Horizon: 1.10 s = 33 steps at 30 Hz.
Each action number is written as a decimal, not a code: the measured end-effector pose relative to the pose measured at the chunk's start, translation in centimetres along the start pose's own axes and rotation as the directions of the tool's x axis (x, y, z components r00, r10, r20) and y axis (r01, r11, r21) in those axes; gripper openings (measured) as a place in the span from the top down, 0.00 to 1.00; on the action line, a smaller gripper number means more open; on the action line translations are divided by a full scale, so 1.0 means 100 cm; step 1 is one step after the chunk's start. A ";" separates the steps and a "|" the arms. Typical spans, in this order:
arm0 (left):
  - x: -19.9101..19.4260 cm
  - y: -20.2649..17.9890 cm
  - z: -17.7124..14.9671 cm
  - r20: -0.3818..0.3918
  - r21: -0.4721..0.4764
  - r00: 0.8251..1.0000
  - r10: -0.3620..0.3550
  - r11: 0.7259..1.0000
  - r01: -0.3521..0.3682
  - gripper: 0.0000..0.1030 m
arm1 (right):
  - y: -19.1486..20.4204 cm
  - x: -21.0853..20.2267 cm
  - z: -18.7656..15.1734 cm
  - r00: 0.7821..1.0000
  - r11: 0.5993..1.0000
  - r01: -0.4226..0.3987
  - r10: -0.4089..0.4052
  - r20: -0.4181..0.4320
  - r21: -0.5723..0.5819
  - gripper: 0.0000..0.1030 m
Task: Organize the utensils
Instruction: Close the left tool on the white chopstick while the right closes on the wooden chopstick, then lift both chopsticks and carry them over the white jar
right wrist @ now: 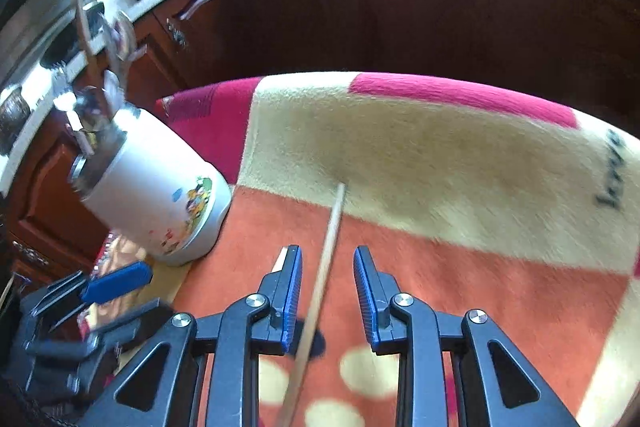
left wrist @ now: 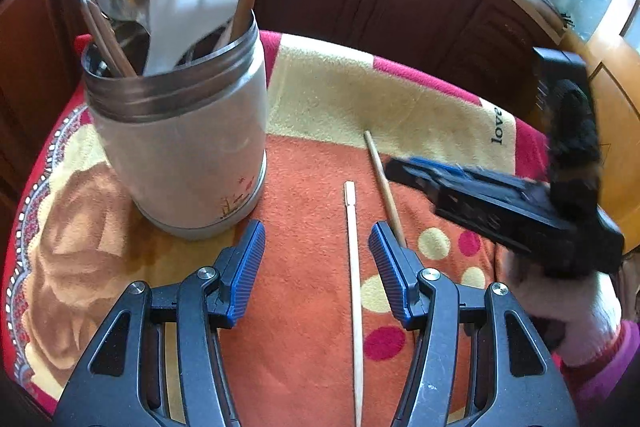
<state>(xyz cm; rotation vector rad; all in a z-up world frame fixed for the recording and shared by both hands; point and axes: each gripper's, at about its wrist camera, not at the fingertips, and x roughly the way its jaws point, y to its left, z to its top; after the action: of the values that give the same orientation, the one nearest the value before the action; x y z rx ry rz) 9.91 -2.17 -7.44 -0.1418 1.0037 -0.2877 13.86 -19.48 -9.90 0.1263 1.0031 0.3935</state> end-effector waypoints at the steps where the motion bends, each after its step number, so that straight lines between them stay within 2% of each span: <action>1: 0.003 0.000 0.001 -0.006 0.004 1.000 -0.001 1.000 0.001 0.47 | 0.002 0.010 0.006 1.000 1.000 0.004 -0.004 -0.012 -0.009 0.74; 4: 0.014 -0.001 0.002 -0.034 0.011 0.999 -0.003 1.000 0.003 0.47 | 0.002 0.030 0.017 0.999 1.000 0.006 -0.007 -0.033 -0.019 0.76; 7: 0.025 -0.006 0.006 -0.053 0.023 0.999 -0.006 1.000 0.008 0.47 | 0.000 0.042 0.020 0.999 0.999 0.020 -0.022 -0.049 -0.045 0.91; 11: 0.041 -0.011 0.013 -0.079 0.011 0.997 -0.024 1.000 0.024 0.47 | -0.012 0.025 0.005 0.999 0.999 -0.008 0.006 -0.040 -0.034 0.91; 13: 0.049 -0.015 0.017 -0.089 0.018 0.996 -0.020 1.000 0.022 0.52 | -0.022 0.011 -0.007 0.999 1.000 -0.024 0.023 -0.041 -0.011 0.91; 18: 0.071 -0.025 0.028 -0.119 0.054 0.993 0.016 0.999 -0.010 0.77 | -0.045 -0.003 -0.026 0.997 0.999 -0.031 0.033 -0.065 0.030 0.91; 22: 0.079 -0.031 0.032 -0.115 0.106 0.992 0.047 0.994 -0.035 0.91 | -0.052 0.001 -0.024 0.996 0.997 -0.057 0.060 -0.060 0.059 0.91; 27: 0.068 -0.019 0.029 -0.136 0.063 0.989 -0.055 0.996 0.064 0.95 | -0.048 0.000 -0.022 0.998 0.997 -0.052 0.054 -0.034 0.064 0.94; 30: 0.048 -0.010 0.026 -0.112 0.024 0.987 -0.115 0.993 0.119 0.95 | -0.040 -0.022 -0.025 0.997 0.996 -0.069 0.067 0.025 0.053 0.94; 33: 0.015 -0.005 0.023 -0.059 0.017 0.988 -0.145 0.989 0.146 0.95 | -0.033 -0.051 -0.027 0.992 0.995 -0.091 0.087 0.087 0.041 0.94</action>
<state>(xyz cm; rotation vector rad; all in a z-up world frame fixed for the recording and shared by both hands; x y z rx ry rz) 12.53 -3.15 -7.33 -0.1885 1.0489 -0.4382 10.02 -24.70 -8.26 0.2275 0.9243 0.4434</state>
